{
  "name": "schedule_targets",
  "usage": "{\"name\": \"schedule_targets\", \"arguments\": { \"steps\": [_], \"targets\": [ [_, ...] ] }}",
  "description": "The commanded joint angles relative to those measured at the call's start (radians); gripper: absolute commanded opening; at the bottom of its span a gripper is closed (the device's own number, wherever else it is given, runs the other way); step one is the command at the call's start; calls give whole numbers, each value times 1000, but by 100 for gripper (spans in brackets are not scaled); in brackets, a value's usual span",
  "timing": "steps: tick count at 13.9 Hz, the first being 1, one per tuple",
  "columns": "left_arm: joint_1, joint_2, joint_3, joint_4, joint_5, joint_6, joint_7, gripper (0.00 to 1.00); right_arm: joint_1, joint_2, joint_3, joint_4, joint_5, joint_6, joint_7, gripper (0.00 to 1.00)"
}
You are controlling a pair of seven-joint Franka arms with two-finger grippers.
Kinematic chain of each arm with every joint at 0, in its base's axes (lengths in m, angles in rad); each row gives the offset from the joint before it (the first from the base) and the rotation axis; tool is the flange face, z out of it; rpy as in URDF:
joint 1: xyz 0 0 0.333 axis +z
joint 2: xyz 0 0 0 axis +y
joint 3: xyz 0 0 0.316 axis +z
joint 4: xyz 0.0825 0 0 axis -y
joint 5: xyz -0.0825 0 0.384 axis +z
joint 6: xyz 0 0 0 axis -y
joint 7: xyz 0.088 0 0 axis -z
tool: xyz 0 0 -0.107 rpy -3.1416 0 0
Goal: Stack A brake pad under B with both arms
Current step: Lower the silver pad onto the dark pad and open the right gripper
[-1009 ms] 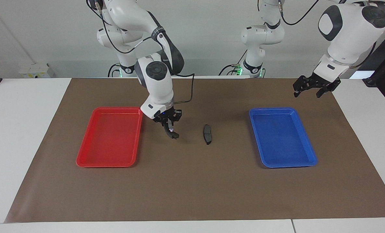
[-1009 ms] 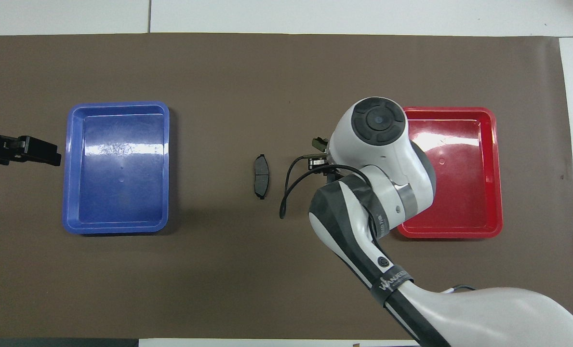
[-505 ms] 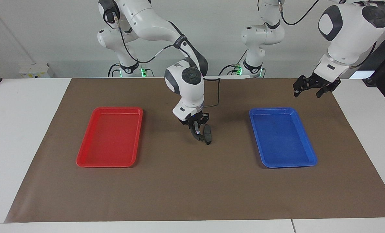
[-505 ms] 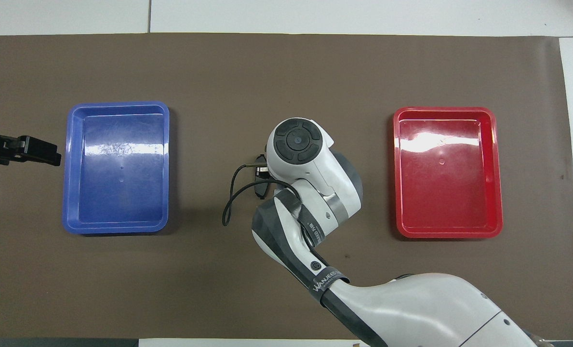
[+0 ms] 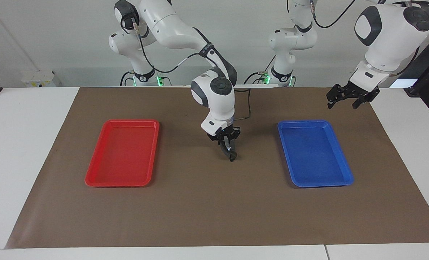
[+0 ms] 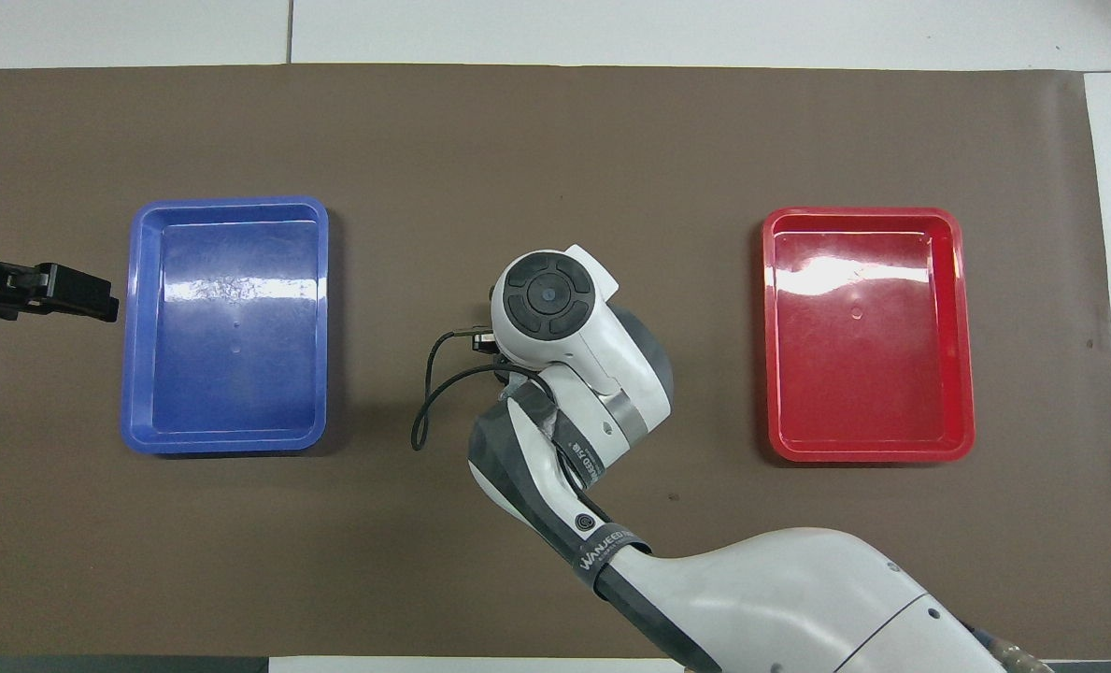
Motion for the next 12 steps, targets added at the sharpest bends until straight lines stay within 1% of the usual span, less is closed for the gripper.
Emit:
{"name": "schedule_targets", "arguments": {
  "steps": [1,7,12],
  "targets": [
    [11,2,-3,2,-13,12,-6,99,5,14,-2,-5,12,32,12,0],
    [11,2,-3,2,-13,12,-6,99,11,20,-2,-15,12,48,12,0],
    [11,2,-3,2,-13,12,-6,99,11,16,-1,-45,11,69,10,0]
  ]
}}
